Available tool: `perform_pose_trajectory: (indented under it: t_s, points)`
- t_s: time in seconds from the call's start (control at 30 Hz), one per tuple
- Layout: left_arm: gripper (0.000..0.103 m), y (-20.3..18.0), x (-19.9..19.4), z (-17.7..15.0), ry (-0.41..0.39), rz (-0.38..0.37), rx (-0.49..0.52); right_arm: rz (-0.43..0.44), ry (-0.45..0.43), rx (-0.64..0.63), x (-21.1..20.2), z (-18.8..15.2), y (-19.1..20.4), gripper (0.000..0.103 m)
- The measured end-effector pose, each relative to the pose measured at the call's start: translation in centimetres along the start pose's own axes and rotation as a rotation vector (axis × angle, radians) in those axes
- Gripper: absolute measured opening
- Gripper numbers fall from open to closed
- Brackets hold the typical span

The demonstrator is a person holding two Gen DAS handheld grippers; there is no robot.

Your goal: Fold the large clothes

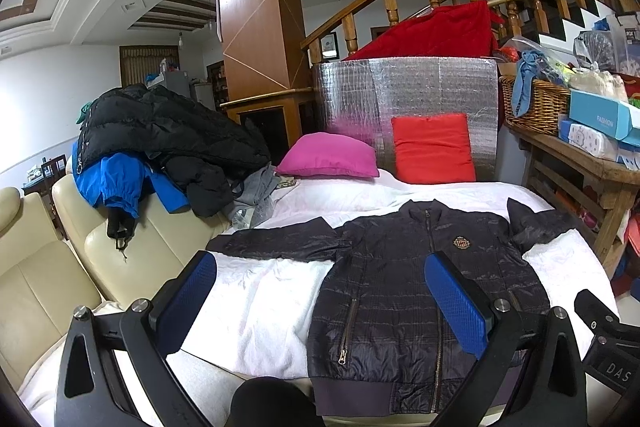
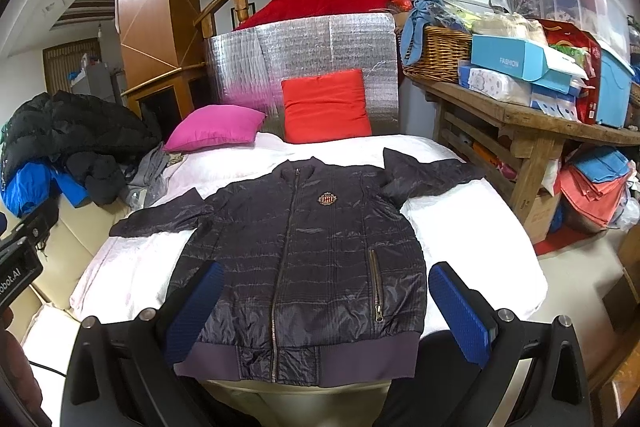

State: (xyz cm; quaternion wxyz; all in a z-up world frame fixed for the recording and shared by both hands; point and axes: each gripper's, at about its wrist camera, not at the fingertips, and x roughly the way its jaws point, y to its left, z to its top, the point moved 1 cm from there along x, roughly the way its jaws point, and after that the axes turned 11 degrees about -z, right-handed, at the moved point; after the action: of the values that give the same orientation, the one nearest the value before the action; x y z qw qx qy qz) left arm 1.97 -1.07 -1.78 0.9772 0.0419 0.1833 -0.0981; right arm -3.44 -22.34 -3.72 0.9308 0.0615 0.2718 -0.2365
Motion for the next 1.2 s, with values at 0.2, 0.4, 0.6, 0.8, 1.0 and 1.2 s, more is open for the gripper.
perform_pose_trajectory:
  t_s: [0.2, 0.4, 0.6, 0.8, 1.0, 1.2]
  points:
    - [0.103, -0.2, 0.4, -0.2, 0.013, -0.005, 0.007, -0.001, 0.002, -0.004, 0.0, 0.0, 0.1, 0.103]
    - [0.103, -0.4, 0.5, -0.3, 0.016, -0.011, 0.014, -0.001, 0.006, -0.003, 0.2, 0.0, -0.1, 0.103]
    - [0.103, -0.7, 1.1, -0.4, 0.029, -0.015, 0.016, -0.004, 0.012, -0.006, 0.6, -0.1, -0.2, 0.103]
    - [0.103, -1.3, 3.7, -0.2, 0.063, -0.040, 0.015, -0.023, 0.027, -0.015, 2.0, 0.3, -0.3, 0.103]
    - [0.103, -2.2, 13.9, -1.0, 0.202, -0.076, 0.031, 0.010, 0.056, 0.027, 7.4, 2.6, -2.9, 0.103]
    - [0.103, -2.4, 28.0, -6.0, 0.469, -0.031, 0.041, 0.085, 0.157, 0.187, 19.5, 5.6, -10.5, 0.103]
